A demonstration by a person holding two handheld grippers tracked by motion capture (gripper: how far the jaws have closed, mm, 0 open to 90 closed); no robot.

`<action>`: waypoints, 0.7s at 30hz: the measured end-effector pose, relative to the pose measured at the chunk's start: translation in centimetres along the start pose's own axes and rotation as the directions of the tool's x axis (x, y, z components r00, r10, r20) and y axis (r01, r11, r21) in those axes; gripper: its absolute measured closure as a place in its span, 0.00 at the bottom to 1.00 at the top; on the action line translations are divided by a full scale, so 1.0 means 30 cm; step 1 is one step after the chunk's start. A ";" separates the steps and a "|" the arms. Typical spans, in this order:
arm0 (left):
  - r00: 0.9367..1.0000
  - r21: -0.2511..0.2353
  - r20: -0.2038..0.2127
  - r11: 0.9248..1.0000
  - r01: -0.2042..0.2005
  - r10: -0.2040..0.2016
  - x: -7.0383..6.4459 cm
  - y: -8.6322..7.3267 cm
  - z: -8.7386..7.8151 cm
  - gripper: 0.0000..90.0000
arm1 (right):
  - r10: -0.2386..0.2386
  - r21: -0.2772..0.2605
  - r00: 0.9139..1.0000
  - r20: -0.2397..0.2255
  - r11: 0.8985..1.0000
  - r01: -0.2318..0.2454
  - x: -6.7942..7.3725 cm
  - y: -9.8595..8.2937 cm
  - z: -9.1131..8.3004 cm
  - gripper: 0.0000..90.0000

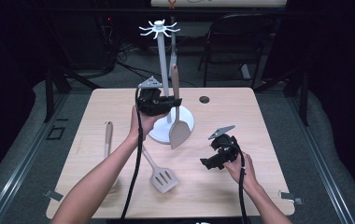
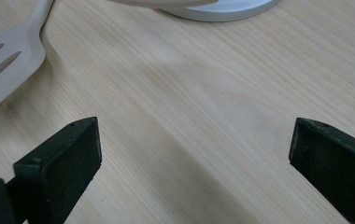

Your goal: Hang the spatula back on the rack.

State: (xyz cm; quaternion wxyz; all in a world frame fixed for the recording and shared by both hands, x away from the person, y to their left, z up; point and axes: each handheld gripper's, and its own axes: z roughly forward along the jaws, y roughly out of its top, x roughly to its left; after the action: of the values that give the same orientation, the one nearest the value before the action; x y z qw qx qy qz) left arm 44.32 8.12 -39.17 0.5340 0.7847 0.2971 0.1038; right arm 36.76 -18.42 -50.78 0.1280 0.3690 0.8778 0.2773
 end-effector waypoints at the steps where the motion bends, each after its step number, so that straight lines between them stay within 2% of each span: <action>1: 1.000 0.005 -0.004 1.000 -0.005 0.005 0.001 0.006 -0.001 0.86 | 0.000 0.001 1.000 0.000 1.000 0.000 0.000 0.000 0.001 0.02; 7: 1.000 0.004 -0.010 1.000 -0.015 0.015 0.004 0.030 0.006 0.86 | -0.016 0.028 1.000 0.003 0.999 0.015 0.005 0.006 0.002 0.03; 21: 0.999 -0.002 -0.020 0.999 -0.032 0.032 0.030 0.100 0.011 0.86 | -0.018 0.017 1.000 0.008 1.000 0.018 0.005 0.006 0.004 0.03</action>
State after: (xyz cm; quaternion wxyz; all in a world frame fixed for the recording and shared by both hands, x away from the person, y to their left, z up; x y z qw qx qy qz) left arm 46.26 7.63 -36.74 0.5303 0.7875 0.2899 0.1206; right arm 36.81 -18.18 -50.76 0.1309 0.3631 0.8829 0.2673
